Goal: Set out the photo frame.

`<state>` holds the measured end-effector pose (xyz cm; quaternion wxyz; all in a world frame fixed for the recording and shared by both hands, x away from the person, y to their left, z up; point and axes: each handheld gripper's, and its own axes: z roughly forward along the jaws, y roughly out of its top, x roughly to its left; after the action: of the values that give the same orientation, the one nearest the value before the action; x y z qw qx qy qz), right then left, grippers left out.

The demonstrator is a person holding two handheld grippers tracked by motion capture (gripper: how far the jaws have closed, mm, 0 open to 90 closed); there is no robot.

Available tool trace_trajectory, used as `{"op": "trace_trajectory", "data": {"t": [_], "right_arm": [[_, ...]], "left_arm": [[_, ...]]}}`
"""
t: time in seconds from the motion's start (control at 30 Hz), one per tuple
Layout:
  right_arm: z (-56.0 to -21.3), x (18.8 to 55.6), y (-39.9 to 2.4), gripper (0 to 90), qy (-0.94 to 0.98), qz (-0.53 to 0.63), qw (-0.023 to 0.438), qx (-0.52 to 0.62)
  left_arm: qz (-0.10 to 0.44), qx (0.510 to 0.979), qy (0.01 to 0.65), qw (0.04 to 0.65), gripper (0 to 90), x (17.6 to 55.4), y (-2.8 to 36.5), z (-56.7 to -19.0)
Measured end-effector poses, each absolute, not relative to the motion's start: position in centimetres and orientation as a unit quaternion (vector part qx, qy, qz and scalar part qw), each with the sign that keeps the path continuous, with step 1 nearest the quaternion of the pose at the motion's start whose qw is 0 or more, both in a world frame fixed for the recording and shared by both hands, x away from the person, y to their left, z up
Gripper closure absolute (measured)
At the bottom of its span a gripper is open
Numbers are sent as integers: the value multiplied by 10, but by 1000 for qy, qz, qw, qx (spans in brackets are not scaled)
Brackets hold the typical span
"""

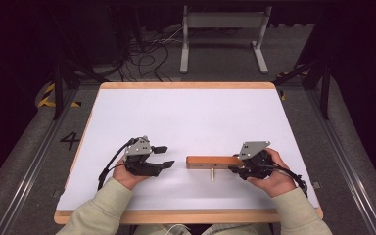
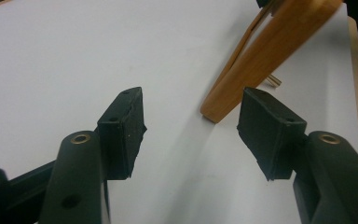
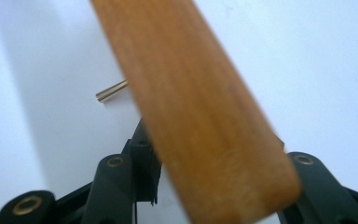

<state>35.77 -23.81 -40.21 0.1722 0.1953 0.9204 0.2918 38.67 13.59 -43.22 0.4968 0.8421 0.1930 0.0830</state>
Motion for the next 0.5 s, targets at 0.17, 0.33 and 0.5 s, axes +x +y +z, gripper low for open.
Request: {"op": "trace_trajectory", "data": {"t": [0.17, 0.33, 0.5], "right_arm": [[-401, 351, -240, 554, 920, 294, 166, 196], [-400, 350, -243, 543, 919, 298, 163, 201], [-394, 347, -250, 493, 913, 306, 157, 220]], "left_arm": [[82, 840, 201, 497, 409, 389, 138, -433], [83, 840, 202, 497, 404, 389, 138, -433], [87, 838, 206, 498, 395, 389, 140, -432]]}}
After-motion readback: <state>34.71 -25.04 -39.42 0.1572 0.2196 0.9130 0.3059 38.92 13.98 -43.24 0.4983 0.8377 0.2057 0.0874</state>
